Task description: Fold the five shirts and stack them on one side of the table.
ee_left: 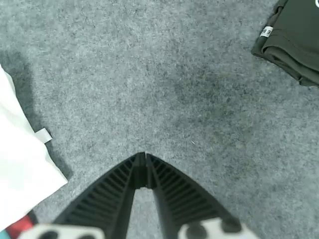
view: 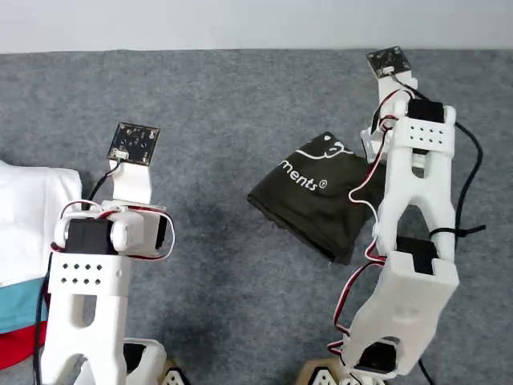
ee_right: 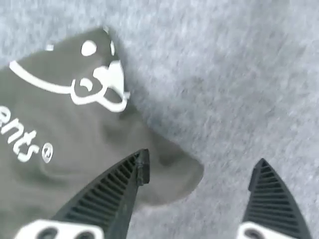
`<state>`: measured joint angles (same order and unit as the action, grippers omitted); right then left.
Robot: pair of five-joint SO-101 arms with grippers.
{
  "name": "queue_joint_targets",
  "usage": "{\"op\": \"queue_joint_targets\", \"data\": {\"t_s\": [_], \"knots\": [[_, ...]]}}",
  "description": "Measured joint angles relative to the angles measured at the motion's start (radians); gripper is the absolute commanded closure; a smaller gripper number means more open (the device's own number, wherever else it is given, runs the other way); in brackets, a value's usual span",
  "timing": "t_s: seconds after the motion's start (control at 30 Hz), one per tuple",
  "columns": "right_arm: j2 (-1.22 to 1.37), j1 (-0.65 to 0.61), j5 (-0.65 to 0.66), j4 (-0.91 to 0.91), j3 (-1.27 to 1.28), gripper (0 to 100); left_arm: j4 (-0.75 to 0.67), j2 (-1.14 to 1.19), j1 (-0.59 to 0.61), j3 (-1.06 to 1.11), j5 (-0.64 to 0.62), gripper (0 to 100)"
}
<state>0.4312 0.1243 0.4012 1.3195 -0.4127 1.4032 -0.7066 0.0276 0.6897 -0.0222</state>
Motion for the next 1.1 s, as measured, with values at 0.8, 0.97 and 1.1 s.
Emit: {"op": "queue_joint_targets", "data": {"t_s": [0.8, 0.97, 1.1], "knots": [[-0.315, -0.071, -0.006, 0.434, 0.043, 99.0, -0.603, -0.486, 0.0, 0.77, 0.0, 100], [-0.37, -0.069, -0.158, 0.434, 0.129, 99.0, -0.609, -0.73, 0.0, 0.927, 0.0, 100], [-0.419, -0.069, -0.338, 0.434, 0.224, 99.0, -0.6, -0.879, 0.0, 0.999, 0.0, 100]]}}
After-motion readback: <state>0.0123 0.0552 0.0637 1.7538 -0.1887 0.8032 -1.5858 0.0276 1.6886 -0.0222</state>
